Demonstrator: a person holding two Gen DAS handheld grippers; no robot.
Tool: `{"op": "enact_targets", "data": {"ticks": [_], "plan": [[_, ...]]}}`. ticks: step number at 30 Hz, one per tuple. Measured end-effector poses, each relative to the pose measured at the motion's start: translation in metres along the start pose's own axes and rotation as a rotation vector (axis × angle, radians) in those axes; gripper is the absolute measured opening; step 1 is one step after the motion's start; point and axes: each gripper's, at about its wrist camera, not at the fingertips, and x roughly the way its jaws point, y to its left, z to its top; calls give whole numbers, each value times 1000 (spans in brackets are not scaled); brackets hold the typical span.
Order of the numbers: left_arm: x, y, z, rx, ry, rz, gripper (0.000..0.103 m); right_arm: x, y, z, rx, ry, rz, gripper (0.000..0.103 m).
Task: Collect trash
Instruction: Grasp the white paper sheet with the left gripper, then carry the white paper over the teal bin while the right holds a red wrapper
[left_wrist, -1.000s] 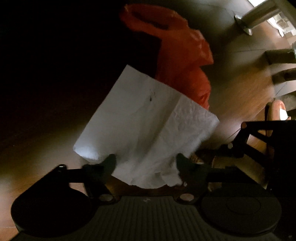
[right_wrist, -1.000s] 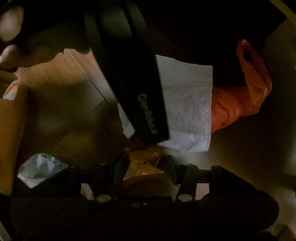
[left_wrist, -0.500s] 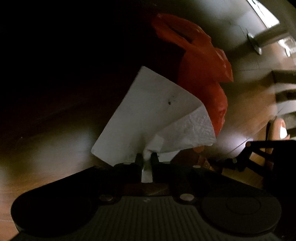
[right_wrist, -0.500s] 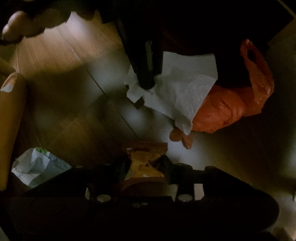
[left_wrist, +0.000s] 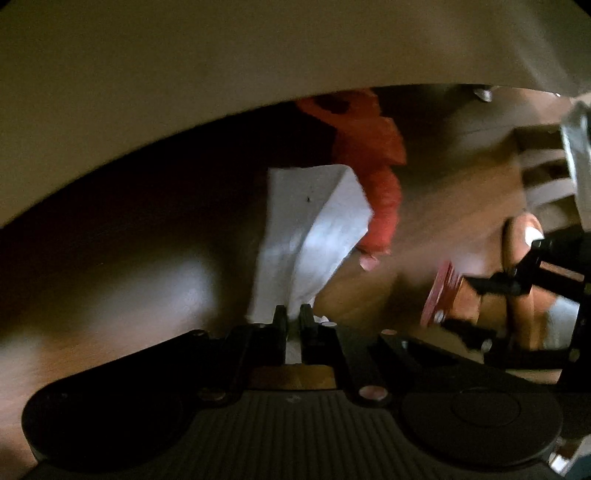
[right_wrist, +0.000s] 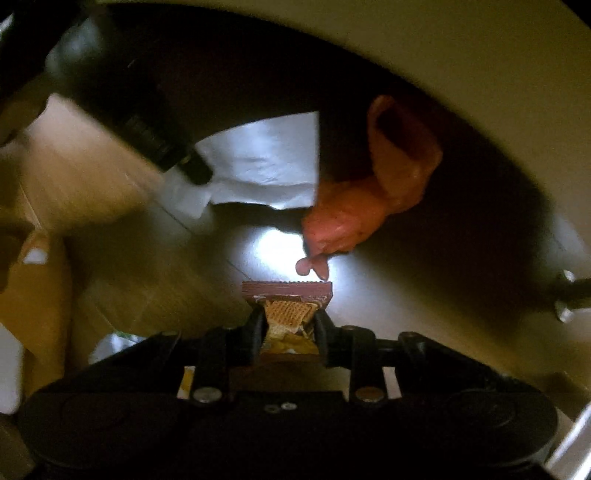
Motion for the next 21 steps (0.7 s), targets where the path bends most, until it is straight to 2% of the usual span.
{"op": "enact_targets", "data": {"ticks": [3, 10, 18, 21], "plan": [[-33, -12, -8, 30, -9, -3, 6, -29, 2, 1, 40, -31, -9, 28], [-122, -27, -25, 117, -33, 44, 6, -117, -3, -5, 173, -106, -21, 28], [-228, -68, -39, 120, -142, 90, 6, -232, -19, -33, 298, -256, -27, 28], [-259, -95, -49, 123, -192, 101, 6, -278, -28, -48, 336, -323, -65, 28]]}}
